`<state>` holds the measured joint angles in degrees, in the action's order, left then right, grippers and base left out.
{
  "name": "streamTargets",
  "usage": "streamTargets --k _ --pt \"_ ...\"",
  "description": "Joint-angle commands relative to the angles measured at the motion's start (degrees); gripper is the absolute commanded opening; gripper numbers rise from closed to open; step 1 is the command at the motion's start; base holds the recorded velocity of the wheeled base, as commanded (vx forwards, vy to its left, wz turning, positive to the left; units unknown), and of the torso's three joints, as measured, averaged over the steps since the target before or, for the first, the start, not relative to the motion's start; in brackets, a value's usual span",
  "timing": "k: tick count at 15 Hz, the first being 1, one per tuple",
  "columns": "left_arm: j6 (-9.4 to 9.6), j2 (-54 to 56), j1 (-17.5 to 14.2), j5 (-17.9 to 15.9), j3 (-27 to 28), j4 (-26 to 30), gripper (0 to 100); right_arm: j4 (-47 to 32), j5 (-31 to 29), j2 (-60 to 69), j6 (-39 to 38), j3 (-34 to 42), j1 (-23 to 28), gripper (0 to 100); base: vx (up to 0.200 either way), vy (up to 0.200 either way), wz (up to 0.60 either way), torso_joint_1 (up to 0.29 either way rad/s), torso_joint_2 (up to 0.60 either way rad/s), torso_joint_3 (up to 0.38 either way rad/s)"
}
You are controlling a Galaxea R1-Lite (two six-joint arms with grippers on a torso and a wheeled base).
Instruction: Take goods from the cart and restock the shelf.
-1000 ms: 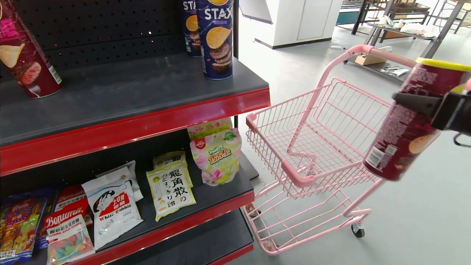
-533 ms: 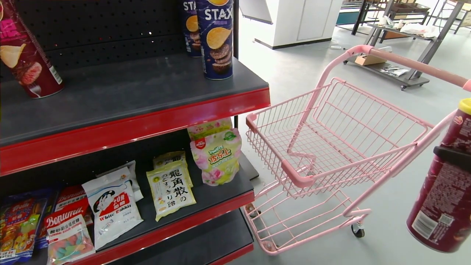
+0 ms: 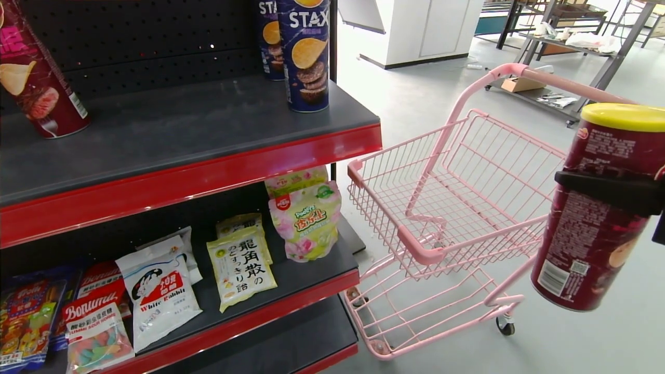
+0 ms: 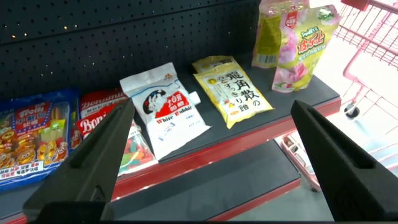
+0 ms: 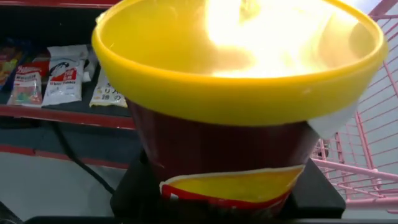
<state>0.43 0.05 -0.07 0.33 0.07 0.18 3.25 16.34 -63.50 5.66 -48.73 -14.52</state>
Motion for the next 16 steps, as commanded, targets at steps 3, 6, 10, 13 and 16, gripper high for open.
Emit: streamTargets --k 3,6,10,13,16 --pt "0.01 0.0 0.0 0.0 0.0 0.0 100 0.1 0.1 -2.3 0.0 -0.5 -2.5 0 0.000 0.000 0.00 0.037 -0.17 -0.127" --pt "0.01 0.0 0.0 0.0 -0.1 0.0 100 0.1 0.1 -2.4 0.1 -1.2 -3.8 0 0.000 0.000 0.00 0.110 -0.44 -0.328" --pt "0.01 0.0 0.0 0.0 -0.1 0.0 100 0.2 0.1 -3.1 0.3 -3.5 -3.9 0 0.000 0.000 0.00 0.161 -0.52 -0.362" --pt "-0.08 0.0 0.0 0.0 0.0 0.0 100 0.2 0.1 -4.8 0.3 -6.2 -3.9 0 0.000 0.000 0.00 0.188 -0.56 -0.373" --pt "-0.08 0.0 0.0 0.0 -0.1 0.0 100 0.2 0.1 -6.5 0.1 -8.0 -4.5 0 0.000 0.000 0.00 0.212 -0.59 -0.380"
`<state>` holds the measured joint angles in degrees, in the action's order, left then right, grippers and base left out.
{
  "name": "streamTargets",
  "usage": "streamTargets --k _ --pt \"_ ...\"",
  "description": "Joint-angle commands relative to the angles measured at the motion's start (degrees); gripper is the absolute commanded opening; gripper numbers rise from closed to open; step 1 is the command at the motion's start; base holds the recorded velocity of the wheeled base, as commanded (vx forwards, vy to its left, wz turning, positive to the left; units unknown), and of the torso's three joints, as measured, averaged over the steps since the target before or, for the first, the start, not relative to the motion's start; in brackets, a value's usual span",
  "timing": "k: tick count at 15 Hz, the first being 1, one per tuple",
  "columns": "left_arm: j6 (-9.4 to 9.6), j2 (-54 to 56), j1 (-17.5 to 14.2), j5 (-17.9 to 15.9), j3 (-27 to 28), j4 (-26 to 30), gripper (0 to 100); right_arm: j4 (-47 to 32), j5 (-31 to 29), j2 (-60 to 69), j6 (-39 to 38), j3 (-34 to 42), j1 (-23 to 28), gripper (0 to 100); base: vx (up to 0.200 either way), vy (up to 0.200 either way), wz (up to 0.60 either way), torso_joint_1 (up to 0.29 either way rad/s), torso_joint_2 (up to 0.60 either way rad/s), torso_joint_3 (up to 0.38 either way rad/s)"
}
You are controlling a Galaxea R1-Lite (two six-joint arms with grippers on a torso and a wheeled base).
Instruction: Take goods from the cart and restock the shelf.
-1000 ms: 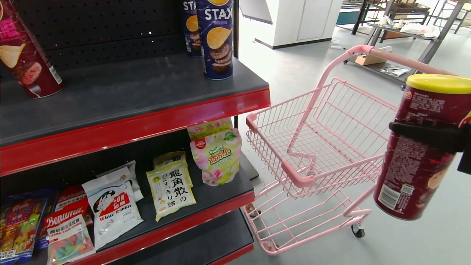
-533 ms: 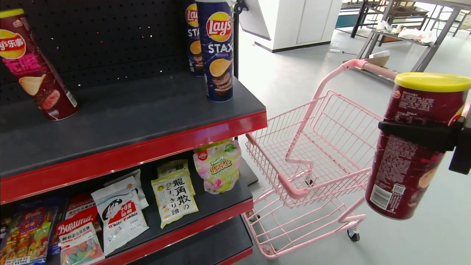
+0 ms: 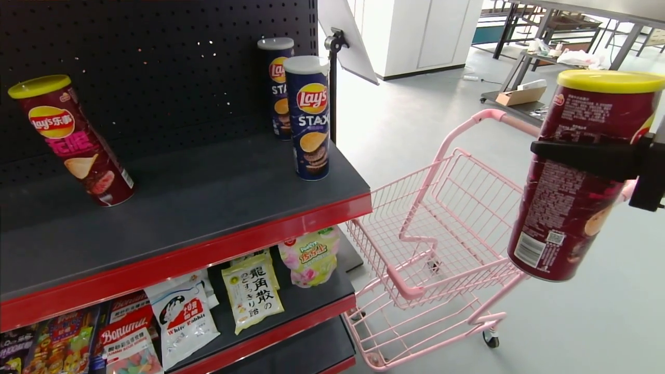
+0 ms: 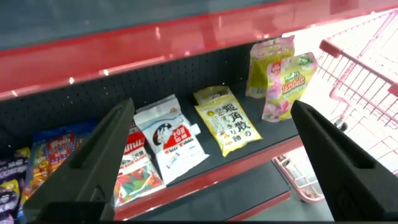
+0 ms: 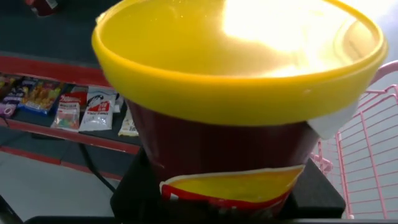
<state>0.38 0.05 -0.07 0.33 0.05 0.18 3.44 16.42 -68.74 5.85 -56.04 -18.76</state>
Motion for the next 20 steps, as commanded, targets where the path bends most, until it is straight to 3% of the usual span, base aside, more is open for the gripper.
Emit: streamTargets --k 1,6,16,20 --pt "-0.03 0.0 0.0 0.0 0.0 0.0 100 0.0 0.0 -1.4 0.0 -0.6 -0.2 0 0.000 0.000 0.00 0.227 -0.61 -0.383" --pt "-0.03 0.0 0.0 0.0 0.0 0.0 100 -0.1 -0.4 -1.0 0.1 0.4 -0.4 0 0.000 0.000 0.00 0.138 -0.35 -0.210" --pt "-0.03 0.0 0.0 0.0 0.0 0.0 100 0.0 -1.2 3.8 0.0 6.5 -0.5 0 0.000 0.000 0.60 0.007 -0.01 -0.003" --pt "-0.03 0.0 0.0 0.0 0.0 0.0 100 2.5 -1.1 7.7 0.2 10.7 -0.5 0 0.000 0.000 0.00 0.000 0.00 0.000"
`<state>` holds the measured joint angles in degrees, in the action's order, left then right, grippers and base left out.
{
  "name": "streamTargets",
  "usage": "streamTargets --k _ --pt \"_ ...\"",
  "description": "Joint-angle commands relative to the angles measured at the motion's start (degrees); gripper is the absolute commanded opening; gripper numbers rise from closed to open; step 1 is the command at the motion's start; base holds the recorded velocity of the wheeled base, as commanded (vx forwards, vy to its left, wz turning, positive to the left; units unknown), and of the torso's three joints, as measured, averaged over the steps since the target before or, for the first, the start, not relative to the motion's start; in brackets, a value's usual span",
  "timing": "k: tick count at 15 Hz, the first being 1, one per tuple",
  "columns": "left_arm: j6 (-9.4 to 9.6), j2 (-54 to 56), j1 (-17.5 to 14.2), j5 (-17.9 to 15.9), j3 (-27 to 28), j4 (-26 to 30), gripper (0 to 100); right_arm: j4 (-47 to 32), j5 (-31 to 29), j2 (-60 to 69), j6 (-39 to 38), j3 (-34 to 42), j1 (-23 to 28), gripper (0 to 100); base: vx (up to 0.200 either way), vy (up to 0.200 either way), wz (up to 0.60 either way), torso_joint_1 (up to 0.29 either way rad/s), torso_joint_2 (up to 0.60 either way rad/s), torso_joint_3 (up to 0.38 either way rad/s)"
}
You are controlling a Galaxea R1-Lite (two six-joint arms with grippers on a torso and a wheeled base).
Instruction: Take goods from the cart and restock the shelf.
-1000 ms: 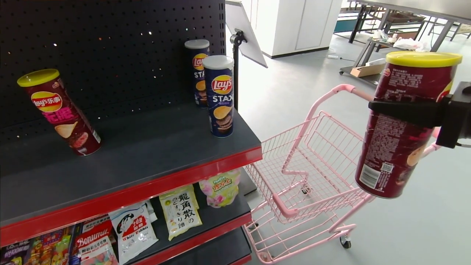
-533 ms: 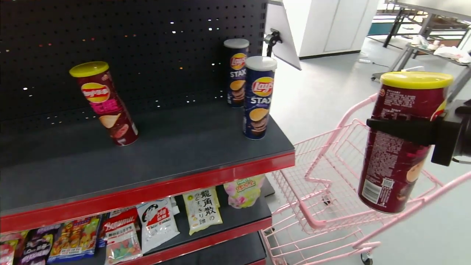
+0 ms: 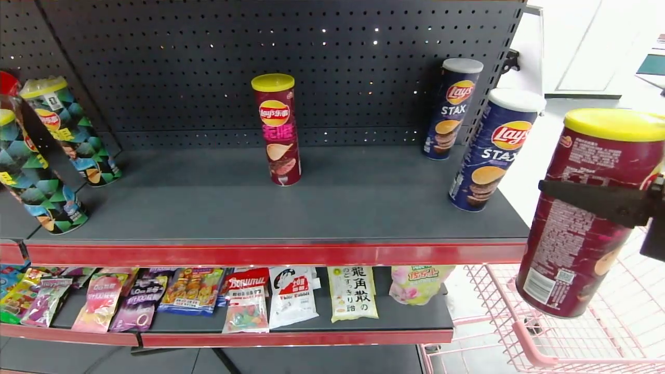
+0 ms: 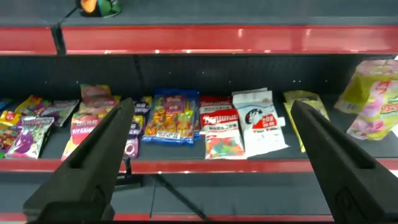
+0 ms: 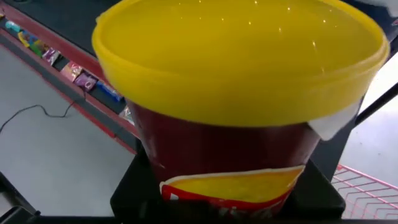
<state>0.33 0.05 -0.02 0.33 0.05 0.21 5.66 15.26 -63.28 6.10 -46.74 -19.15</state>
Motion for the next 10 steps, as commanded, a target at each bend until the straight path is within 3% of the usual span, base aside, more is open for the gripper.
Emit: streamTargets --k 1,4,7,9,10 --pt "0.02 0.0 -0.1 0.0 0.0 0.0 100 0.9 0.1 2.8 -0.1 2.4 -0.2 0 0.000 0.000 0.00 0.000 0.00 0.000" --pt "0.02 0.0 -0.1 0.0 0.0 0.0 100 4.6 1.7 4.6 -0.2 5.9 -1.5 0 0.000 0.000 0.00 0.000 0.00 0.000" --pt "0.02 0.0 -0.1 0.0 0.0 0.0 100 8.1 1.8 5.1 -0.2 8.8 -1.5 0 -0.200 0.000 0.00 -0.001 0.00 0.001" --pt "0.02 0.0 -0.1 0.0 0.0 0.0 100 8.1 5.0 5.4 -0.2 9.2 -1.5 0 0.000 0.000 0.00 0.000 0.00 0.000" --pt "0.02 0.0 -0.1 0.0 0.0 0.0 100 8.1 7.7 5.4 -0.1 9.5 -1.5 0 0.000 0.200 0.00 -0.027 0.00 0.007"
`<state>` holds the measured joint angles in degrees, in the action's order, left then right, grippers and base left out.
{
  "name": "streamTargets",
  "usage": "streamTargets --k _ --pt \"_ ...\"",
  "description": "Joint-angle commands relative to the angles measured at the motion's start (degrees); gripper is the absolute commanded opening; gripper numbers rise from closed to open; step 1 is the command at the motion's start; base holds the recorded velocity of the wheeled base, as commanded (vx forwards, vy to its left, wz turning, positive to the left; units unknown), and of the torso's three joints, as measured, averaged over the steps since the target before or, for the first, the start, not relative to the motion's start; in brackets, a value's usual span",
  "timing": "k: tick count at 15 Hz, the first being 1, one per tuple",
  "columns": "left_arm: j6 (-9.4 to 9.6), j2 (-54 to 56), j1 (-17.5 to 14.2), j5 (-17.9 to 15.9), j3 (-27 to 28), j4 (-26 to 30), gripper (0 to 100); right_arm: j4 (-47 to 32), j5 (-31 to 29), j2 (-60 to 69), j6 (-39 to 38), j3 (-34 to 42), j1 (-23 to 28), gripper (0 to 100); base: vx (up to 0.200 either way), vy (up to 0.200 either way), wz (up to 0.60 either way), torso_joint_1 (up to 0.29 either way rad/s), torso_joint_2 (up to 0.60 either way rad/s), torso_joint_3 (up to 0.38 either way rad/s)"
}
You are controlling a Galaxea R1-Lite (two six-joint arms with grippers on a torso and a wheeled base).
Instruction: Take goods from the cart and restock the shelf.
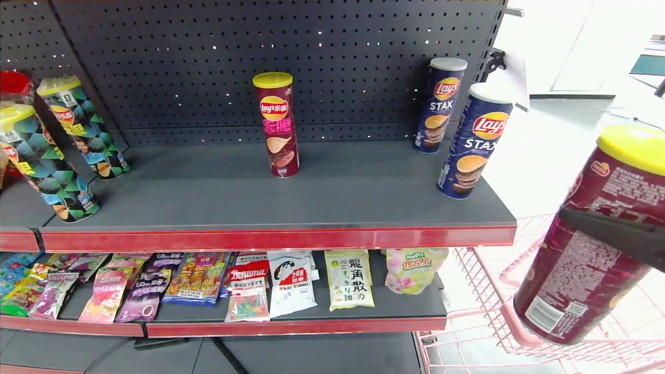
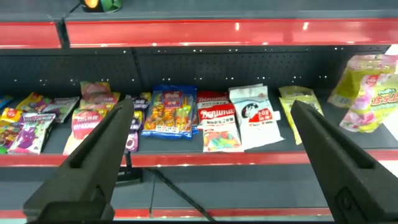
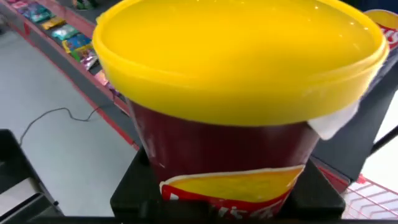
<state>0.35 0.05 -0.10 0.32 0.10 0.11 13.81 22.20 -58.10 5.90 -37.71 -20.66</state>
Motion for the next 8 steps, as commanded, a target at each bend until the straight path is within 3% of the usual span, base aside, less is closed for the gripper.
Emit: streamTargets --k 1,8 --pt "0.00 0.0 0.0 0.0 0.0 0.1 100 0.2 2.8 0.2 0.3 0.7 0.0 0 0.000 0.200 0.00 -0.002 0.00 0.002" --pt "0.00 0.0 0.0 0.0 0.0 0.1 100 0.2 3.0 0.2 0.4 1.4 -0.2 0 0.000 0.200 0.00 0.008 0.00 0.001"
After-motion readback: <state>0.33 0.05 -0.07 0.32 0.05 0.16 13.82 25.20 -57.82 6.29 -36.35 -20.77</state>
